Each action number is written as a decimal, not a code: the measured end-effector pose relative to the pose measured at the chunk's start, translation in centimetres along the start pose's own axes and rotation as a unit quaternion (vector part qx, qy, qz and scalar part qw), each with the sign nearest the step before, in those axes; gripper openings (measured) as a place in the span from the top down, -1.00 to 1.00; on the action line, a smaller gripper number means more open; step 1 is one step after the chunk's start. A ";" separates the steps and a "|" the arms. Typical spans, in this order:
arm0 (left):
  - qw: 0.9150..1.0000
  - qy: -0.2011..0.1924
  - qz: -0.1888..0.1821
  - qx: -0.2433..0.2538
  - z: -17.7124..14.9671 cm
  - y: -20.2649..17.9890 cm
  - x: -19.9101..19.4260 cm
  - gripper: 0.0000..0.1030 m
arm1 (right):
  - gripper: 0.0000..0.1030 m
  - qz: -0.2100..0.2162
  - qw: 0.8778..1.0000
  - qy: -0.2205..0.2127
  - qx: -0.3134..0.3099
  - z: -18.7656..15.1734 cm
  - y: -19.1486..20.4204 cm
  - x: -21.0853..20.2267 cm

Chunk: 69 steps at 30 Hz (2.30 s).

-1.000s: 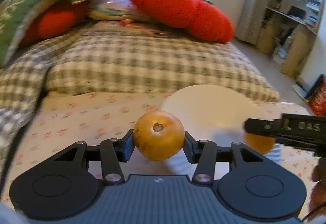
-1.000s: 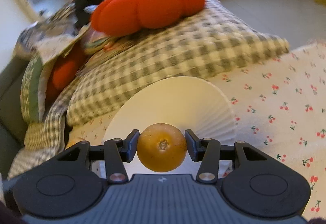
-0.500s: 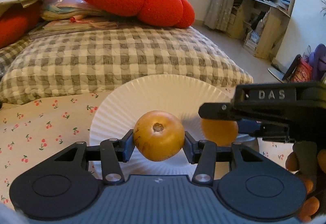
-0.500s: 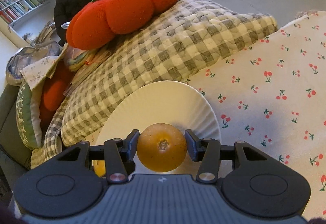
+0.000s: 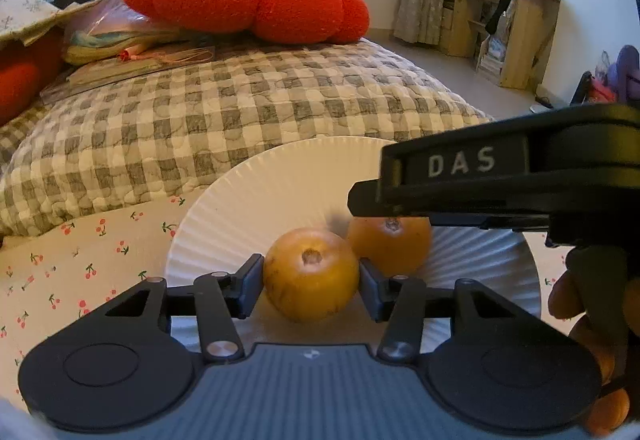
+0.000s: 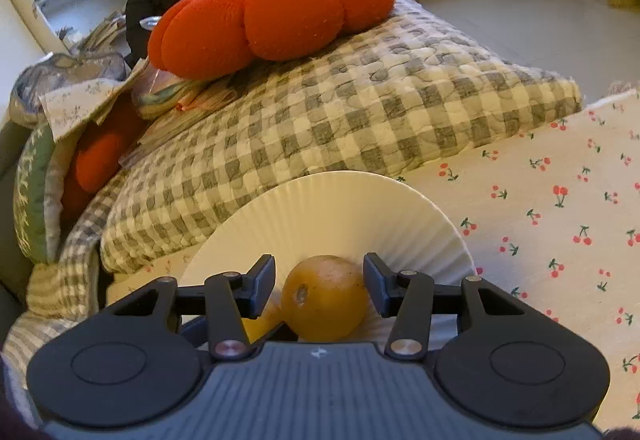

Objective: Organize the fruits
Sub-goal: 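Carry both fruits to the white plate and open both tools to release, then move both tools back toward the scattered fruits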

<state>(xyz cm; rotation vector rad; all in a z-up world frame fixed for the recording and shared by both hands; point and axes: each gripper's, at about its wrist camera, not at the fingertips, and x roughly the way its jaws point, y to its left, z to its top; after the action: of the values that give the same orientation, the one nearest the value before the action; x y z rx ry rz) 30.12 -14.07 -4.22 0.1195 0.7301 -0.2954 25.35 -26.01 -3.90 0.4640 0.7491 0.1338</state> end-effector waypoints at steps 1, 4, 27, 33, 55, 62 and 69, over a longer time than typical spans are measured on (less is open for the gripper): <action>1.000 0.001 0.000 -0.001 0.1 0.1 0.0 0.16 | 0.11 0.001 1.000 -0.001 0.004 0.1 -0.1 -0.2; 1.000 -0.005 -0.006 -0.009 0.3 0.6 -0.6 -0.09 | 0.08 0.011 0.999 -0.015 0.032 0.5 -0.9 -1.3; 0.988 -0.018 0.044 -0.144 -0.4 7.3 -11.8 -0.67 | -0.89 0.032 0.998 -0.046 0.002 -1.4 3.2 -11.2; 0.987 -0.006 0.059 -0.151 -2.3 8.4 -14.8 -0.67 | -0.92 0.037 0.996 -0.045 -0.060 -3.3 6.1 -13.9; 0.997 0.039 0.030 -0.057 -8.8 3.8 -21.3 -0.69 | -0.99 0.047 0.992 0.000 -0.116 -10.6 8.5 -20.2; 0.996 0.068 0.022 -0.045 -10.2 3.2 -20.1 -0.69 | -0.99 0.023 0.991 0.030 -0.125 -11.5 7.8 -18.1; 0.995 0.084 0.027 -0.043 -10.5 3.2 -18.9 -0.69 | -0.99 -0.026 0.987 0.041 -0.152 -12.5 7.5 -16.2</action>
<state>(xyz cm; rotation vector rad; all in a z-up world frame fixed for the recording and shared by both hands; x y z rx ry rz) 11.04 -4.61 0.76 0.0836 0.9044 -0.2031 5.33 -19.43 1.66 0.1490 0.8056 0.2151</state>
